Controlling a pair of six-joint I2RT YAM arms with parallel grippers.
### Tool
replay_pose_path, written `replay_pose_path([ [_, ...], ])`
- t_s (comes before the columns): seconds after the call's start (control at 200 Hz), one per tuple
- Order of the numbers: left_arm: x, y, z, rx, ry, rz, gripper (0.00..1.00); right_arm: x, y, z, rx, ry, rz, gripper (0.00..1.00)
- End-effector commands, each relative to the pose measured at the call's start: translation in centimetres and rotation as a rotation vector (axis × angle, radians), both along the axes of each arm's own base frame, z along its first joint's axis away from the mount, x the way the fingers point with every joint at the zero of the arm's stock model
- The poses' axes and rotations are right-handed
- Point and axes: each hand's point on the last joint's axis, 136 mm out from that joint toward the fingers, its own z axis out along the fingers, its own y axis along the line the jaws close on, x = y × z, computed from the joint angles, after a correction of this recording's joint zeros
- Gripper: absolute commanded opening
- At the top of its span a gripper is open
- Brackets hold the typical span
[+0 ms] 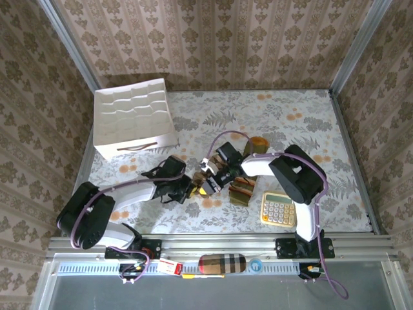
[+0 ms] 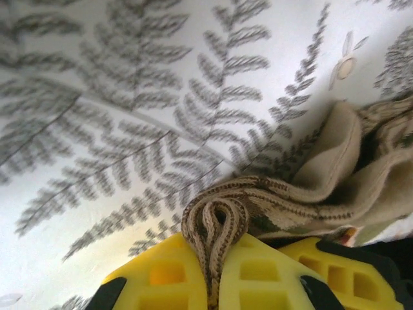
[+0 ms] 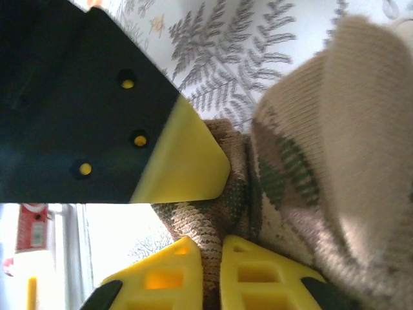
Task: Roll the socks
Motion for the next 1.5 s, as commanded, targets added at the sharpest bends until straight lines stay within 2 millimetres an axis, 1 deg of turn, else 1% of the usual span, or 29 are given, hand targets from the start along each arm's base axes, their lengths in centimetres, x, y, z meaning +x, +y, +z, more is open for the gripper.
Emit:
replay_pose_path([
  [0.0, -6.1, 4.5, -2.1, 0.216, 0.256, 0.013, 0.00, -0.6, -3.2, -2.2, -0.204, -0.231, -0.001, 0.25],
  [0.005, -6.0, 4.5, -2.1, 0.218, 0.256, 0.014, 0.00, -0.6, -3.1, -1.6, -0.193, -0.269, 0.001, 0.27],
  [0.035, -6.2, 4.7, -1.9, 0.235, 0.267, 0.021, 0.00, -0.5, -2.9, -0.4, -0.172, -0.364, 0.001, 0.32],
  [0.045, -6.2, 4.8, -1.9, 0.242, 0.273, 0.023, 0.00, -0.4, -2.8, 0.3, -0.160, -0.424, -0.004, 0.35],
  [0.075, -6.3, 4.9, -1.8, 0.257, 0.286, 0.026, 0.00, -0.4, -2.7, 1.5, -0.142, -0.536, -0.012, 0.41],
  [0.12, -6.2, 4.8, -1.6, 0.275, 0.305, 0.025, 0.00, -0.4, -2.7, 3.1, -0.132, -0.676, -0.038, 0.48],
  [0.18, -6.3, 4.8, -1.7, 0.302, 0.341, 0.025, 0.00, -0.3, -3.0, 4.7, -0.144, -0.788, -0.084, 0.51],
  [0.24, -6.4, 4.7, -1.8, 0.316, 0.372, 0.025, 0.00, -1.3, -3.0, 5.4, -0.177, -0.870, -0.088, 0.51],
  [0.29, -6.4, 4.5, -2.0, 0.315, 0.391, 0.026, 0.00, -2.2, -2.6, 5.5, -0.202, -0.928, -0.069, 0.52],
  [0.37, -6.5, 4.2, -2.3, 0.310, 0.406, 0.027, 0.00, -3.5, -1.8, 5.1, -0.254, -1.012, -0.026, 0.52],
  [0.43, -6.2, 4.1, -2.3, 0.311, 0.404, 0.022, 0.00, -3.8, -1.3, 4.7, -0.310, -1.091, -0.002, 0.52],
  [0.55, -5.9, 3.9, -2.2, 0.309, 0.404, 0.008, 0.00, -3.9, 0.3, 4.3, -0.378, -1.203, 0.071, 0.53],
  [0.66, -5.7, 3.9, -2.1, 0.307, 0.405, 0.000, 0.00, -4.2, 1.7, 3.6, -0.402, -1.254, 0.157, 0.52],
  [0.795, -5.5, 3.9, -2.0, 0.300, 0.400, -0.009, 0.00, -3.4, 1.9, 2.3, -0.476, -1.297, 0.181, 0.50],
  [0.835, -5.4, 3.8, -2.0, 0.297, 0.398, -0.011, 0.00, -3.3, 1.9, 1.9, -0.493, -1.296, 0.193, 0.48],
  [0.865, -5.4, 3.8, -1.9, 0.294, 0.395, -0.011, 0.00, -3.3, 1.9, 1.5, -0.509, -1.290, 0.195, 0.44],
  [0.96, -5.2, 3.8, -1.8, 0.283, 0.383, -0.007, 0.00, -3.3, 1.2, 0.3, -0.552, -1.250, 0.198, 0.23],
  [1.025, -4.6, 3.8, -1.3, 0.274, 0.348, -0.010, 0.00, -3.3, 0.3, -0.8, -0.587, -1.200, 0.185, 0.12],
  [1.08, -3.8, 3.8, -0.6, 0.258, 0.296, -0.013, 0.08, -3.5, -0.7, -1.6, -0.608, -1.144, 0.172, 0.06],
  [1.14, -3.0, 3.9, 0.2, 0.246, 0.248, -0.016, 0.23, -3.9, -1.6, -2.2, -0.598, -1.073, 0.156, 0.00],
  [1.205, -2.4, 4.1, 0.9, 0.217, 0.208, -0.007, 0.40, -4.2, -2.6, -2.9, -0.569, -0.961, 0.135, 0.00],
  [1.255, -1.9, 4.3, 1.2, 0.192, 0.175, 0.015, 0.52, -4.6, -3.0, -3.3, -0.527, -0.865, 0.125, 0.00],
  [1.305, -1.4, 4.7, 1.5, 0.174, 0.131, 0.038, 0.60, -5.1, -3.2, -3.7, -0.482, -0.772, 0.123, 0.00],
  [1.385, -0.2, 5.3, 2.0, 0.131, 0.048, 0.083, 0.66, -5.6, -3.5, -4.2, -0.421, -0.624, 0.124, 0.00],
  [1.415, 0.2, 5.5, 2.2, 0.121, 0.019, 0.096, 0.67, -6.0, -3.4, -4.4, -0.390, -0.563, 0.132, 0.00],
  [1.495, 0.9, 6.1, 2.7, 0.108, -0.043, 0.103, 0.69, -6.0, -3.8, -4.7, -0.341, -0.422, 0.101, 0.00],
])
